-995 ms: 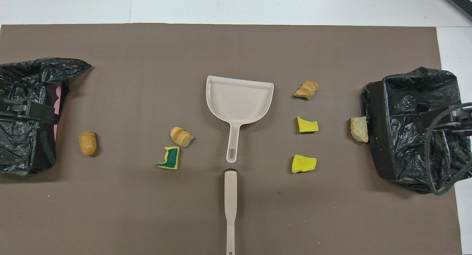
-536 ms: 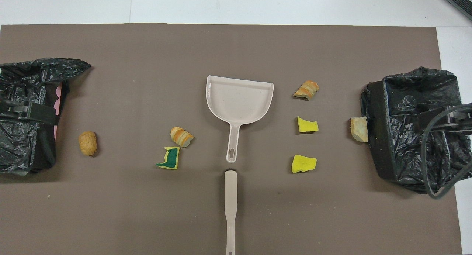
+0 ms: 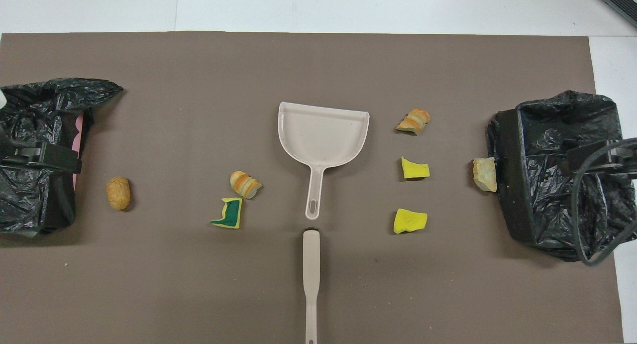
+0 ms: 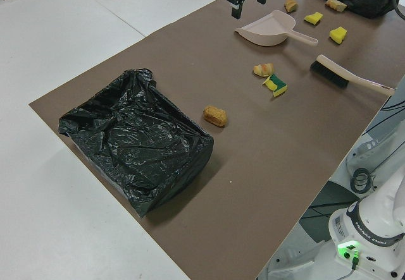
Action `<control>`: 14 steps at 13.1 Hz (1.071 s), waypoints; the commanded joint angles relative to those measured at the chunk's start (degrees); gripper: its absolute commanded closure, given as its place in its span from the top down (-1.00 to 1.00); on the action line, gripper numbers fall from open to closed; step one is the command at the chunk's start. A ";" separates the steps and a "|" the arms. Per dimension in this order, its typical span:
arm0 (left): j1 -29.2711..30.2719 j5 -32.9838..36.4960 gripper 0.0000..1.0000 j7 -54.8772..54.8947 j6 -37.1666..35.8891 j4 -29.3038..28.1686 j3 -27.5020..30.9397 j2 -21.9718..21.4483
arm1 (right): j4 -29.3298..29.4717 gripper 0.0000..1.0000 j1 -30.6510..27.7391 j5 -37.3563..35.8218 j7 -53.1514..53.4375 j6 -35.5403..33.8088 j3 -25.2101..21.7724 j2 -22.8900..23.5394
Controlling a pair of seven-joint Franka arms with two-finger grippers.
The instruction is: Sweep and dump trash in bin
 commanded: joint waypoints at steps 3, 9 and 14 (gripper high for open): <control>-1.07 0.52 1.00 0.24 -0.05 -2.99 0.68 -2.56 | 0.11 1.00 -0.78 0.37 -1.36 0.65 -0.66 -0.24; -1.85 0.25 1.00 -0.11 0.65 -5.10 0.07 -3.36 | 0.02 1.00 -1.22 0.45 -1.19 1.18 -0.84 -0.24; -8.88 -0.01 1.00 -5.97 2.40 -9.31 -0.02 -3.44 | -0.95 1.00 -1.40 0.63 -0.57 3.91 -0.57 -0.42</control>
